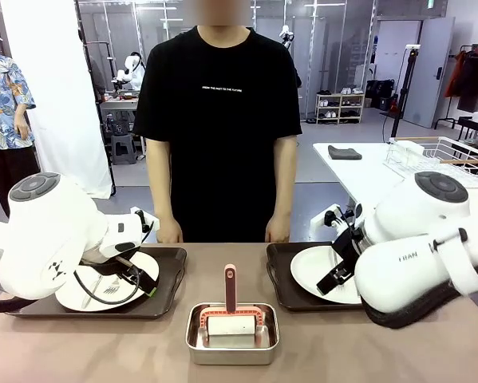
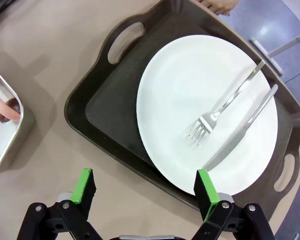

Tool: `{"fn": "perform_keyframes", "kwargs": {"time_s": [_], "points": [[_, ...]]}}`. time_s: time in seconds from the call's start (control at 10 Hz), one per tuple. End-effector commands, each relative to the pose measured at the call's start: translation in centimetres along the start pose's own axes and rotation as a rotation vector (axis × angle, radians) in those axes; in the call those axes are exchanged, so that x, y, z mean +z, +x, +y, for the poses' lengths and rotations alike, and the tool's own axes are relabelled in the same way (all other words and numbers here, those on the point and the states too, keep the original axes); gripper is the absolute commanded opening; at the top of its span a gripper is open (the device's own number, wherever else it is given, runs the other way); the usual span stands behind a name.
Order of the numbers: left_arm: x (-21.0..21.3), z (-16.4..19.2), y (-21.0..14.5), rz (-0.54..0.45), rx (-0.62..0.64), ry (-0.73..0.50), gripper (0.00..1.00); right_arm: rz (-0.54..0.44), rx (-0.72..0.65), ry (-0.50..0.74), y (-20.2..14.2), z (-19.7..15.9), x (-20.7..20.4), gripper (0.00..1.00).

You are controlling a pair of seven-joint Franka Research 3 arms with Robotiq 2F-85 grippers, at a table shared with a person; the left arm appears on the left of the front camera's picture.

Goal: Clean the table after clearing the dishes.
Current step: When the left (or right) Handle tray is removed, use the left hand (or right hand) to clean the left (or right) side of the table with the Lint Roller.

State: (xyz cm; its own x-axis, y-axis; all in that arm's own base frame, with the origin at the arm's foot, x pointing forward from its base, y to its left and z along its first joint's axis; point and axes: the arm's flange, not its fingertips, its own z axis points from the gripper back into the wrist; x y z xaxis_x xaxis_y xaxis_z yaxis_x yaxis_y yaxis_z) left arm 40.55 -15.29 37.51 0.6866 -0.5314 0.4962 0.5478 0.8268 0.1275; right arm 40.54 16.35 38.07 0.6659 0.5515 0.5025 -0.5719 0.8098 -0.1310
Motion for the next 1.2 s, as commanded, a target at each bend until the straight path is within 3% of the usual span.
{"fn": "perform_keyframes", "kwargs": {"time_s": [0.0,0.3,0.6,0.8,1.1], "points": [[0.8,1.6,2.2,0.026,-0.002,-0.053,1.0,0.03,-0.038,0.101,2.7,-2.0,1.9,1.0],[3.3,5.4,5.6,0.124,0.028,-0.239,1.0,0.108,-0.073,0.248,6.3,-5.1,3.8,1.0],[6.4,12.0,5.5,0.167,0.12,-0.501,1.0,0.131,-0.209,0.534,8.3,-10.1,6.9,1.0],[7.9,16.4,3.0,0.12,0.199,-0.7,1.0,0.097,-0.341,0.72,6.9,-14.3,8.6,1.0],[9.8,22.0,-2.3,0.015,0.365,-0.851,1.0,0.022,-0.532,0.902,2.6,-20.3,10.5,1.0]]}}
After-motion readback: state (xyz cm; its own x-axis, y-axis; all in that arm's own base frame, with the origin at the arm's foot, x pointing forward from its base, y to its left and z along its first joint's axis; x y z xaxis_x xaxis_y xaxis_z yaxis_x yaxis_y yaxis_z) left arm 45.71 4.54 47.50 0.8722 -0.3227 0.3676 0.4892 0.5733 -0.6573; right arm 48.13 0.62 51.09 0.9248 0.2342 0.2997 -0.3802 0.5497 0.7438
